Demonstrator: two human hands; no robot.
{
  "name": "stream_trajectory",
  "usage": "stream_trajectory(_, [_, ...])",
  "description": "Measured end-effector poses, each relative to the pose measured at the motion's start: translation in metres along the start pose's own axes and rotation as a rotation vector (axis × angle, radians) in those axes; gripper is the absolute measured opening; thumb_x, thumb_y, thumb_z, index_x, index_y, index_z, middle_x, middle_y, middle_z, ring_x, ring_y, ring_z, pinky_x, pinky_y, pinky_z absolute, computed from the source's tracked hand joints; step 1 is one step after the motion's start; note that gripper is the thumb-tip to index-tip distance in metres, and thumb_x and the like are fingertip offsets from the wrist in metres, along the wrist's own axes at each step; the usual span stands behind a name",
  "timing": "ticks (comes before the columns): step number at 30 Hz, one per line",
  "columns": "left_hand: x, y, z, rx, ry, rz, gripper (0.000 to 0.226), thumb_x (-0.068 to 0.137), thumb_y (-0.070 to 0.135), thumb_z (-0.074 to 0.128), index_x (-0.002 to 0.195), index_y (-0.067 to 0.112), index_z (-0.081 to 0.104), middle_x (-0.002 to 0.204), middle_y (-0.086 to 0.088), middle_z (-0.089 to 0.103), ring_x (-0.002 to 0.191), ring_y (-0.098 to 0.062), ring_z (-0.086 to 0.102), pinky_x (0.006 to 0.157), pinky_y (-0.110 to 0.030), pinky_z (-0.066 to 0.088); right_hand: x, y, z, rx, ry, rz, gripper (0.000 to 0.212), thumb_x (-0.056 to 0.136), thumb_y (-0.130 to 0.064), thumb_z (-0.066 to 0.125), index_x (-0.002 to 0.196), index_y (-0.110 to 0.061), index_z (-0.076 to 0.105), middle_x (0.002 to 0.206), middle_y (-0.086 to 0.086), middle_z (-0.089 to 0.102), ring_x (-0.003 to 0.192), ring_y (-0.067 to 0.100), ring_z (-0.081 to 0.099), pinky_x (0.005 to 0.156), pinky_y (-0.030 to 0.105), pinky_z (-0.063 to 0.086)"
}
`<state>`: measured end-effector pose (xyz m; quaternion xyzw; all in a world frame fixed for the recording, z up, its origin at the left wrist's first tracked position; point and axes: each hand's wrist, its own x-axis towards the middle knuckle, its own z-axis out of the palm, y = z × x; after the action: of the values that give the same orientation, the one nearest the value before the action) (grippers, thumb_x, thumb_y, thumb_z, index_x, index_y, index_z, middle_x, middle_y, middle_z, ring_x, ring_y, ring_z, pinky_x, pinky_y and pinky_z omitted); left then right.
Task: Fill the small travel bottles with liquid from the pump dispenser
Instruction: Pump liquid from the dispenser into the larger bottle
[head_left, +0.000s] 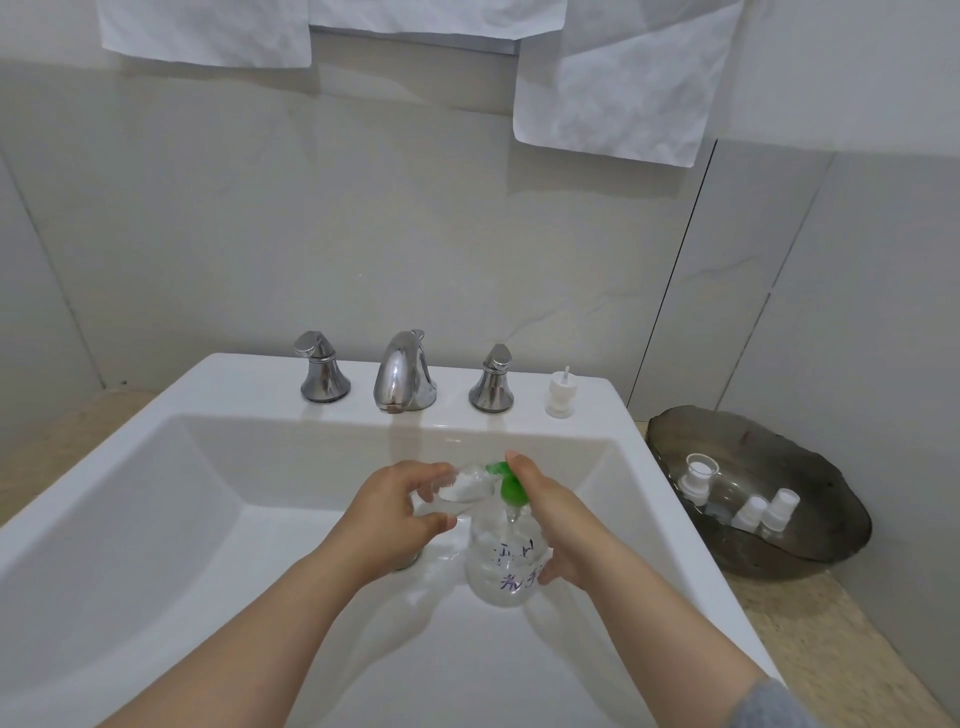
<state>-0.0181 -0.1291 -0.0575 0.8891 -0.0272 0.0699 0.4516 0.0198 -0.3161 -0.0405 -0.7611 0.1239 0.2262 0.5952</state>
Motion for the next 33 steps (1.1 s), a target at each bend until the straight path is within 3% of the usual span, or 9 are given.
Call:
stream_trajectory(3, [0.0009,0.0015,-0.0022,-0.017,0.015,0.013,0.044,0.076,0.018,0.076,0.109,0.042,0.059,0.096,0.009,0.06,0.074,-0.011,0.052,0.072,-0.017,0.042,0.0024,0.0009,-0.0005,0.011,-0.028,0.013,0.069,0.086,-0.072,0.042,0.139,-0.027,0.043,0.136,0.003,0.041,0.135,0.039,0.033,0.102,0.063,0.031])
stream_trajectory(6, [0.0022,0.0026,-0.0041,-0.024,0.042,0.022,0.043,0.076,0.02,0.076,0.107,0.044,0.059,0.097,0.009,0.059,0.072,-0.009,0.05,0.069,-0.014,0.041,0.0041,0.0003,0.0005,0.035,-0.034,0.038,0.08,0.082,-0.077,0.042,0.145,-0.028,0.038,0.148,0.005,0.036,0.139,0.039,0.029,0.105,0.065,0.026])
stream_trajectory(13, [0.002,0.0032,-0.0046,-0.015,0.04,0.024,0.043,0.076,0.021,0.076,0.109,0.043,0.059,0.095,0.01,0.058,0.07,-0.008,0.048,0.067,-0.014,0.039,0.0059,0.0005,0.002,0.031,-0.029,0.042,0.083,0.081,-0.078,0.04,0.147,-0.028,0.033,0.152,0.005,0.032,0.141,0.038,0.025,0.106,0.066,0.025])
stream_trajectory(28, [0.0012,0.003,-0.0026,0.028,0.037,0.026,0.047,0.078,0.022,0.075,0.12,0.035,0.06,0.096,0.008,0.057,0.071,-0.006,0.047,0.07,-0.016,0.04,0.0032,-0.0018,0.0036,0.022,-0.008,0.035,0.075,0.083,-0.073,0.044,0.142,-0.026,0.041,0.145,0.005,0.04,0.135,0.039,0.034,0.105,0.064,0.029])
stream_trajectory(33, [-0.0006,0.0014,0.0004,0.03,0.01,0.017,0.046,0.079,0.017,0.074,0.121,0.029,0.06,0.104,0.005,0.059,0.086,-0.004,0.054,0.08,-0.016,0.038,0.0006,-0.0023,0.0017,-0.011,-0.007,0.021,0.063,0.089,-0.066,0.043,0.137,-0.024,0.044,0.132,0.004,0.042,0.134,0.04,0.033,0.101,0.063,0.031])
